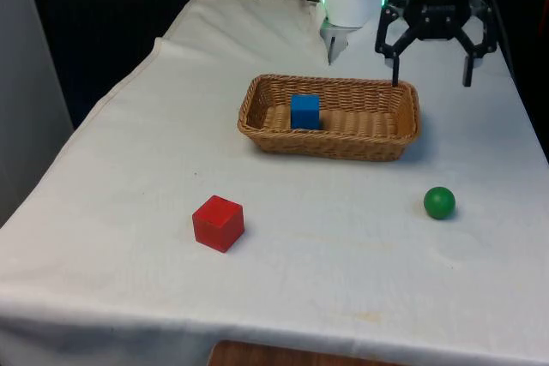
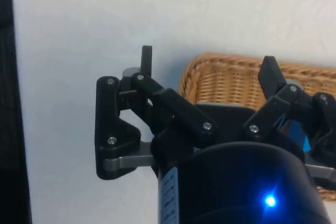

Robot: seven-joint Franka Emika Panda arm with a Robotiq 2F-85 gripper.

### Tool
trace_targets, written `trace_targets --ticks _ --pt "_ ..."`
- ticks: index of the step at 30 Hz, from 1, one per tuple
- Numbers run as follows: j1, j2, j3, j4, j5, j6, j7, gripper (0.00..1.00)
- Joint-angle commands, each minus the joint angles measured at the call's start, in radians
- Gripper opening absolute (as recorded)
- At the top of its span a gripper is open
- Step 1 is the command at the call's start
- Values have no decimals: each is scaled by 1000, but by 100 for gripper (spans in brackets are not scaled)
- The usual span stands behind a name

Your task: Place all non-red objects into the basket.

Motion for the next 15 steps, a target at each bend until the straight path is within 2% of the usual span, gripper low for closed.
trace_targets --ticks 1,3,4,5,11,12,13,15 --pt "9 9 -5 11 -14 -8 17 100" --pt "10 20 2 23 -12 -7 17 100" --pt "3 16 8 17 0 0 3 100" --pt "11 24 4 28 -11 -7 18 100" --pt "17 50 20 57 -16 -8 30 100" --pt "7 45 31 50 0 0 12 100" --pt "21 54 23 64 -18 -9 36 100" --pt "24 63 29 75 -23 -11 45 100"
